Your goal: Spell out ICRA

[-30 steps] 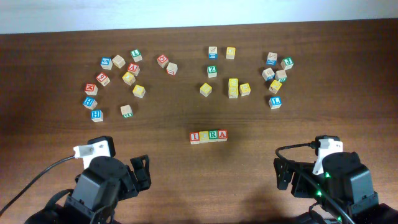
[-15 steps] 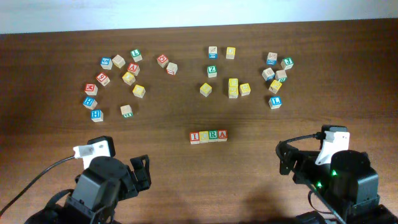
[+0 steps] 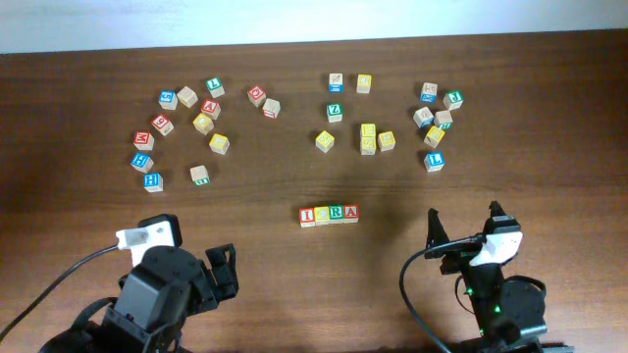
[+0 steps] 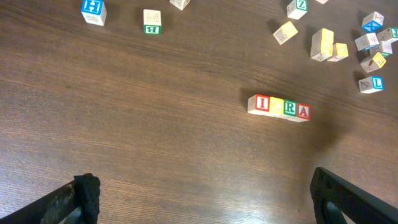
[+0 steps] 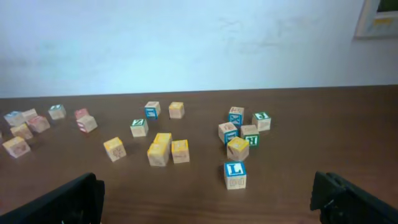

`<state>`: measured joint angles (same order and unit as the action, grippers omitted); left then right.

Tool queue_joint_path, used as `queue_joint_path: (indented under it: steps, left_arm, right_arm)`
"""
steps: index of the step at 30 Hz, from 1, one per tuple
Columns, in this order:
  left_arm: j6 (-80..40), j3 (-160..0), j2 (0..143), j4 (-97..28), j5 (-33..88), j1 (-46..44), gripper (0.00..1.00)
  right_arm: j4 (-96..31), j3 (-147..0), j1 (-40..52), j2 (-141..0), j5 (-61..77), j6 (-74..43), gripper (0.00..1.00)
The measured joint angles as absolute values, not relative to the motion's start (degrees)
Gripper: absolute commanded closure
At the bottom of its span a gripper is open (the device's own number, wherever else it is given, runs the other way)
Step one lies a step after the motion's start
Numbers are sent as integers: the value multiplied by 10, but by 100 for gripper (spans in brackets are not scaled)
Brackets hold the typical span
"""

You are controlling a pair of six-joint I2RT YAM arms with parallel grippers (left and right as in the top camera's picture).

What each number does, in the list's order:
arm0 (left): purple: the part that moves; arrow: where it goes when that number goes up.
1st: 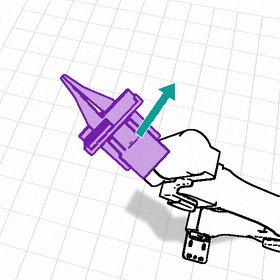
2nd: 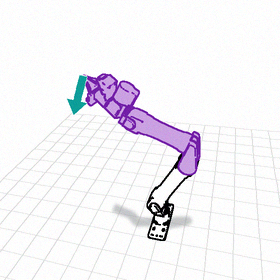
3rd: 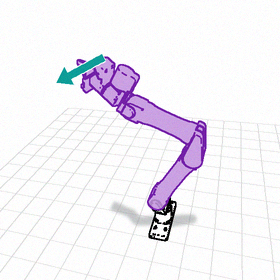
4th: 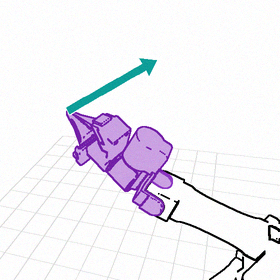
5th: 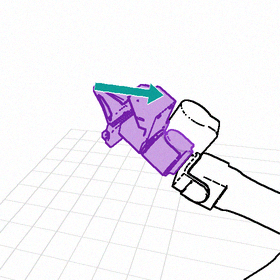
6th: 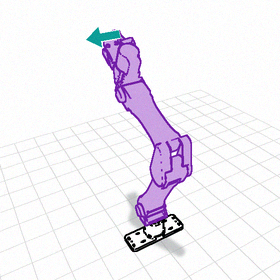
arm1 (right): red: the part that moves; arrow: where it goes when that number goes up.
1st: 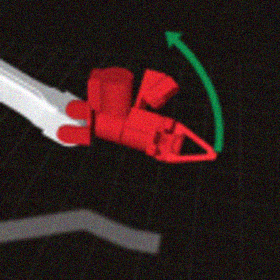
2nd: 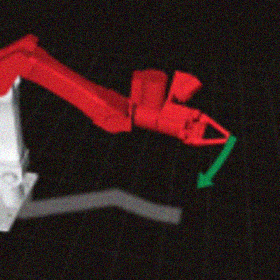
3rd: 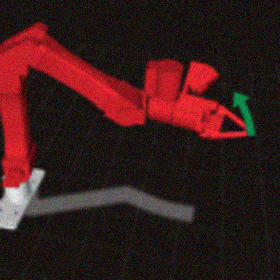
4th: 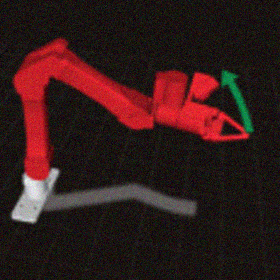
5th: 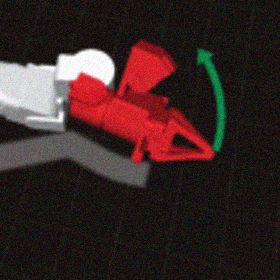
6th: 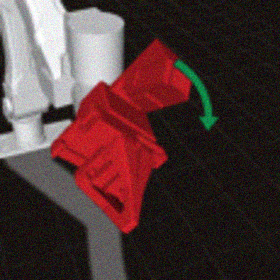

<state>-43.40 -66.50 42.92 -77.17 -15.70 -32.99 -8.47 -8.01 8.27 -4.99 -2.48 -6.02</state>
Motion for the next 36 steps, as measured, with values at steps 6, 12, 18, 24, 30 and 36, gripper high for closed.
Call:
queue_joint_path:
  steps: [6, 12, 18, 24, 30, 36]
  left_arm:
    - [-434, -665, 429, -772, -157, -330, 1]
    - [-434, -665, 429, -772, -157, -330, 1]
    - [-434, -665, 429, -772, -157, -330, 1]
    - [-434, -665, 429, -772, -157, -330, 1]
    - [-434, -665, 429, -772, -157, -330, 1]
    - [-434, -665, 429, -772, -157, -330, 1]
  right_arm:
    - [-53, -60, 83, -9, -23, -60, 2]
    - [39, -8, 83, -8, -8, -60, 2]
    - [-29, -6, 83, -7, 1, -47, 2]
    - [-43, -6, 83, -7, 3, -45, 2]
    - [-43, -6, 83, -7, 3, -43, 2]
    - [-43, -6, 83, -7, 3, -43, 2]
